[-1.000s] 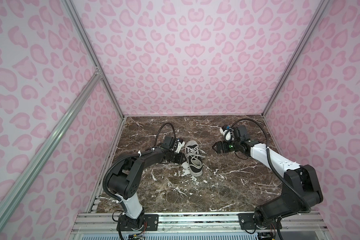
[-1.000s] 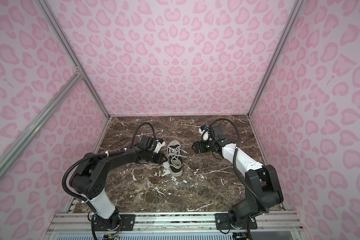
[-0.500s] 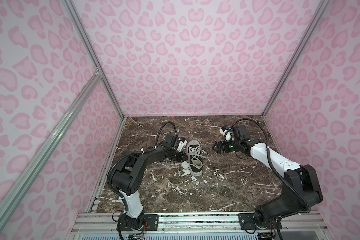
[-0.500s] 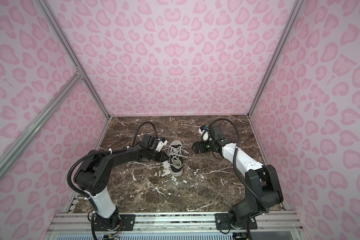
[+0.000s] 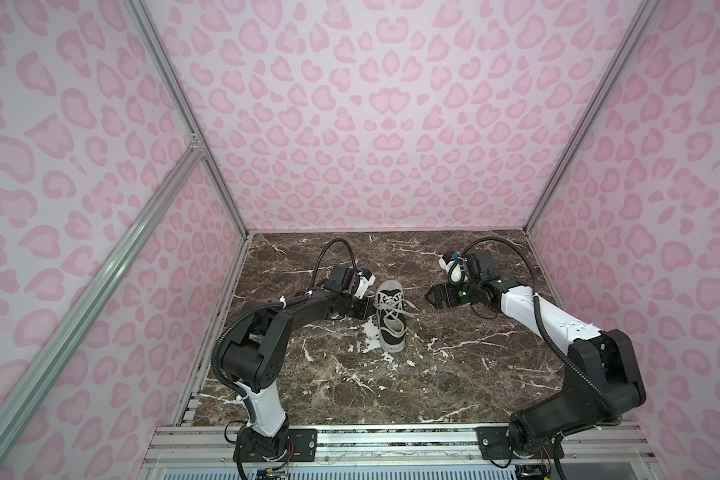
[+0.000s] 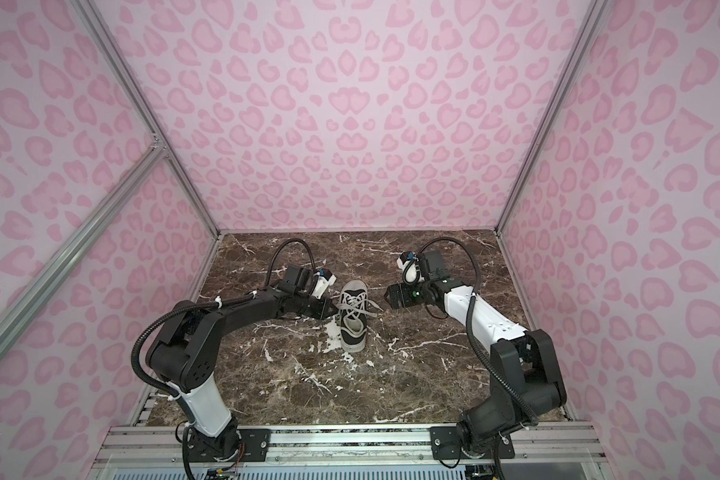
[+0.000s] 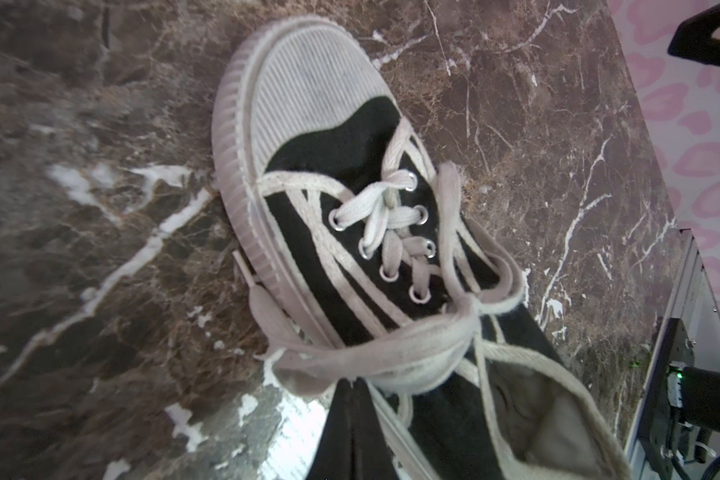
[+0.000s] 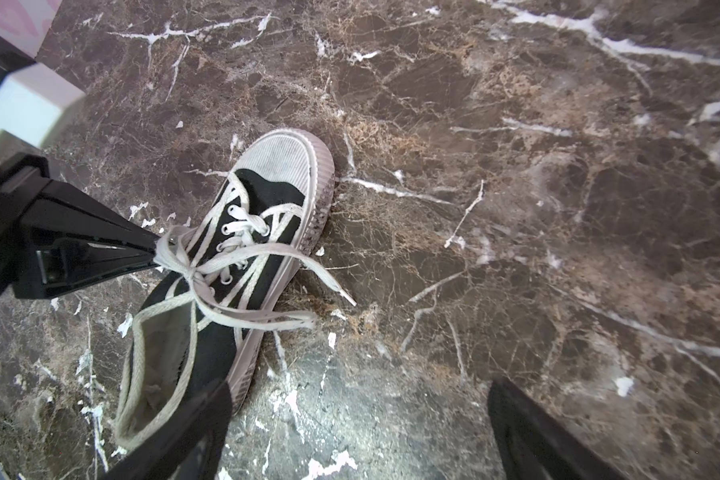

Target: Tie the shoes

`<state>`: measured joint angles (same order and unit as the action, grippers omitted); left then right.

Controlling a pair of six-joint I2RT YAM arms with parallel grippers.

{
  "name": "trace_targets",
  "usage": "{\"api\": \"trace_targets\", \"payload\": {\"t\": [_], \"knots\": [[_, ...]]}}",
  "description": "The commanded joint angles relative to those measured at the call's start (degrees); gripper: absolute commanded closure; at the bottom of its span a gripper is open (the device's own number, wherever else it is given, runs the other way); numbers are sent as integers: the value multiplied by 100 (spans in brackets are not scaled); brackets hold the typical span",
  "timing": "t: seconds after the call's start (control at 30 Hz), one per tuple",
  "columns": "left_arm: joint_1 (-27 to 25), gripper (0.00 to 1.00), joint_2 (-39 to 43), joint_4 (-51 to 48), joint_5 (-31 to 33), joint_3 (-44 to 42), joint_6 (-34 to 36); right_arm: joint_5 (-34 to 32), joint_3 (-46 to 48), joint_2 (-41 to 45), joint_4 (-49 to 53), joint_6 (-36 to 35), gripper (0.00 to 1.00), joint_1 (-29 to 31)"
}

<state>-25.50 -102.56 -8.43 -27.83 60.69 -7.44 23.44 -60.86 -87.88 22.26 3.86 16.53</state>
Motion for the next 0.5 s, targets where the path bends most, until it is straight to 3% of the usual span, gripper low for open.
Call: {"api": "trace_targets", "payload": {"t": [0.0,0.33,0.47], "knots": [[8,96,118,-377,435,200,279,20,-35,-16,9,-43,2,2],[-25,96,16,-594,757,566,596,20,-42,14,78,-91,2,-14],[-30,96,-247,-854,609,864,639,29,-52,43,136,-113,2,-36]]}}
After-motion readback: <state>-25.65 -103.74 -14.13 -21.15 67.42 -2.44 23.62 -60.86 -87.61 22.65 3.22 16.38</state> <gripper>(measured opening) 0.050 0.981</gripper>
